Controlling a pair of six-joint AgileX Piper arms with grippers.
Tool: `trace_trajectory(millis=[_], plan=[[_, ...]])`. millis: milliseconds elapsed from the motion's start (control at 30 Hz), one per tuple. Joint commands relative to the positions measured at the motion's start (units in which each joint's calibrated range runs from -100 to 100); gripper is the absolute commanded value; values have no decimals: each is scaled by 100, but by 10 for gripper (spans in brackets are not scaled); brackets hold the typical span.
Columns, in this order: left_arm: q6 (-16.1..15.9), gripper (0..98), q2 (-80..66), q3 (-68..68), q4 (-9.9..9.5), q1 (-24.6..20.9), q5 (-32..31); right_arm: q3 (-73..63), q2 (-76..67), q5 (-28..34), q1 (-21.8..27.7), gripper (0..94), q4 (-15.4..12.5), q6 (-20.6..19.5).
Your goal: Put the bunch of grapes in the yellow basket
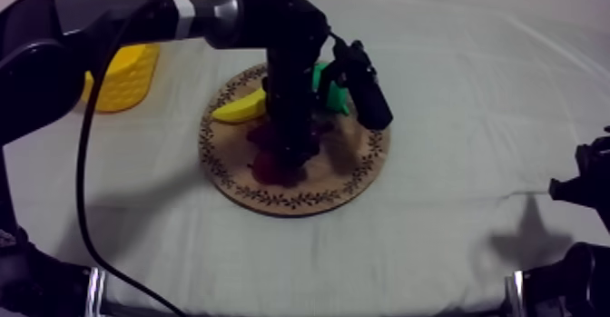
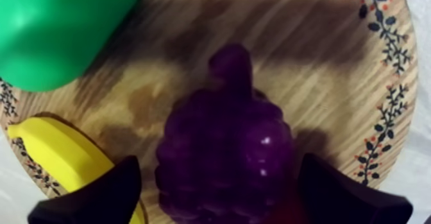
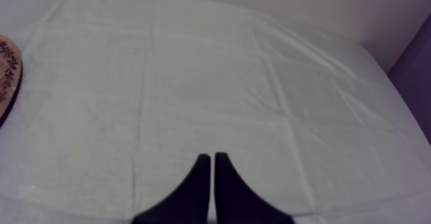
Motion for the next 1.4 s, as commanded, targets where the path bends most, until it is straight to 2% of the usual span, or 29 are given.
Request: trace_trajectory(millis=[0,233,700,1167,1367], plan=[[8,911,16,-8,-3,-5,0,-5,1,-2,-1,3,-1,0],[166,749,126,-124,-60,-10,32,-5,1,-2,-1,3,-1,0],[313,565,264,-208,-178,26,78,-5,1,-2,-1,3,-1,0],[333,507,-264,110,-236,40,-337,-5,1,-2,-1,3,-1,2],[345,506,-775,242,-264,37,-282,-5,1,-2,-1,3,-1,4]])
